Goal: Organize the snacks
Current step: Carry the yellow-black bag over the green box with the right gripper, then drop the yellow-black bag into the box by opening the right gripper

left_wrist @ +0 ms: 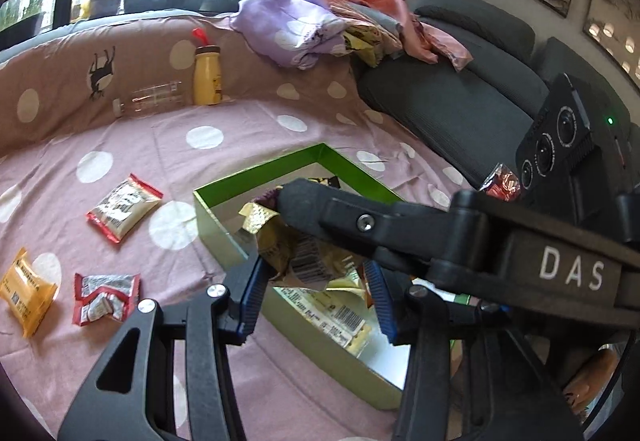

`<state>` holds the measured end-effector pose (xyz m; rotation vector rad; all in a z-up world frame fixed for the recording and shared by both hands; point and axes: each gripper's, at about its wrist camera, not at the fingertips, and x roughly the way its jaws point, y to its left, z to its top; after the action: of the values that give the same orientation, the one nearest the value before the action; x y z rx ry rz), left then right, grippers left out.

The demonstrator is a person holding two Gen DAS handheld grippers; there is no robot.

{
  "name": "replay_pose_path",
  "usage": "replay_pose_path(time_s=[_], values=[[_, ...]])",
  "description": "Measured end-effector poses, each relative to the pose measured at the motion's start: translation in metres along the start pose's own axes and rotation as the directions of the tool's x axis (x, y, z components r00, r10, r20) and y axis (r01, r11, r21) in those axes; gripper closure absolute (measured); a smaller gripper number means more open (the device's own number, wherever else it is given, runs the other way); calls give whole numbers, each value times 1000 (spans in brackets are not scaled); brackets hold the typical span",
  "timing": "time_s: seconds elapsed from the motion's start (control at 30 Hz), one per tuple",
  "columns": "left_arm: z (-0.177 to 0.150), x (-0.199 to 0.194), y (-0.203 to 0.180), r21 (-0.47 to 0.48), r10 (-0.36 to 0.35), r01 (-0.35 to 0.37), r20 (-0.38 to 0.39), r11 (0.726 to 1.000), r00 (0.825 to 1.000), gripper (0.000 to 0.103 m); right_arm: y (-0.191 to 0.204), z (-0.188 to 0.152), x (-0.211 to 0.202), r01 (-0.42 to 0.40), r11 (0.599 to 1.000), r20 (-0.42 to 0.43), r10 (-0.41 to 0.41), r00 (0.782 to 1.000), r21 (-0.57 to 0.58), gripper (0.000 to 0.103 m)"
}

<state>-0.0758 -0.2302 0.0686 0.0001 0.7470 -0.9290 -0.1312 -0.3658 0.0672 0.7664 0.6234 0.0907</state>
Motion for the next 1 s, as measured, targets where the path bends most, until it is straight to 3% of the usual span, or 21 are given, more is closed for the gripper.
replay_pose_path(time_s=[0.27,0.47,0.87,0.97,1.0], values=[[7,51,-31,44,-82,86,-86,995,993,56,-47,9,-17,74,987,46,-82,996,142,48],[5,76,-40,26,-115,120,-147,992,982,56,-70,12,-20,135,969,45,-147,988,207,48],[-3,87,-40,-23,-100,98,-209,995,973,55,-83,13,-21,233,944,33,-247,968,234,48],[-1,71,-34,-25,-84,81,-179,996,980,48,-81,14,-28,251,938,70,-274,959,240,44],[-1,65,-31,-33,-78,74,-168,997,983,39,-80,14,-30,249,939,82,-275,958,239,40]])
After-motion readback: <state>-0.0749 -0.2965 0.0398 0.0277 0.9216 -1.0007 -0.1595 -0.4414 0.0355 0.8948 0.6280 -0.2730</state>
